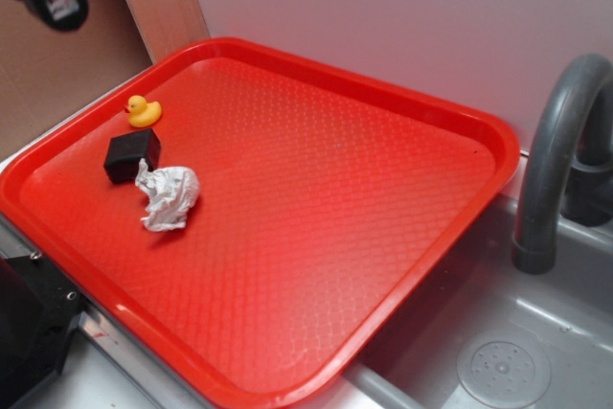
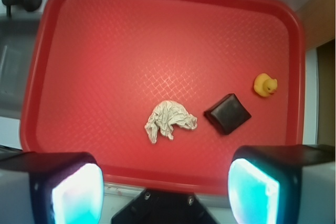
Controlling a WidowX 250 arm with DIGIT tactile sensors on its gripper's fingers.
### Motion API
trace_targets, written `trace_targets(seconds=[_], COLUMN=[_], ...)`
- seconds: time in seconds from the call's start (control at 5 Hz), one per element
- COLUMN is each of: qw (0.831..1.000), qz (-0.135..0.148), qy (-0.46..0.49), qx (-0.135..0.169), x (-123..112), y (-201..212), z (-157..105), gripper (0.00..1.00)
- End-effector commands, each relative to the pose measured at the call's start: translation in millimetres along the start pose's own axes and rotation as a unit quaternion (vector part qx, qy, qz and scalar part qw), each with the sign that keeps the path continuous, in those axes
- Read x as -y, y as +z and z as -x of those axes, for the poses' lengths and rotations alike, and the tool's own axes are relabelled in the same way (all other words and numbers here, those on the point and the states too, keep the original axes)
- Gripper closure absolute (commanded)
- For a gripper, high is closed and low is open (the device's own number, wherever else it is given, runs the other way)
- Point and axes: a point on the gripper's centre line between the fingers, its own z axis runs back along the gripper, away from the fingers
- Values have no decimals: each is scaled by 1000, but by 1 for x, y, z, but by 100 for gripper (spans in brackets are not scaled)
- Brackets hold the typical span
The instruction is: Grab the white paper.
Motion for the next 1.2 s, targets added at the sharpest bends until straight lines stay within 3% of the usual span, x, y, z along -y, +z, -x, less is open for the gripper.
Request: trace_targets(seconds=[0.0,0.2,0.4,0.6,0.8,1.0], qw=[996,995,992,984,975,975], qz=[-15,5,-6,7,-10,-24], qy=[-81,-97,-106,-151,-191,-165], qx=[-19,-31,-62,-96,-113,-146], x=[-2,5,12,26,24,10], y=[-56,-96,-124,-156,-165,-176], z=[-17,-26,-25,-17,-8,-2], gripper=[0,0,0,0,0,0])
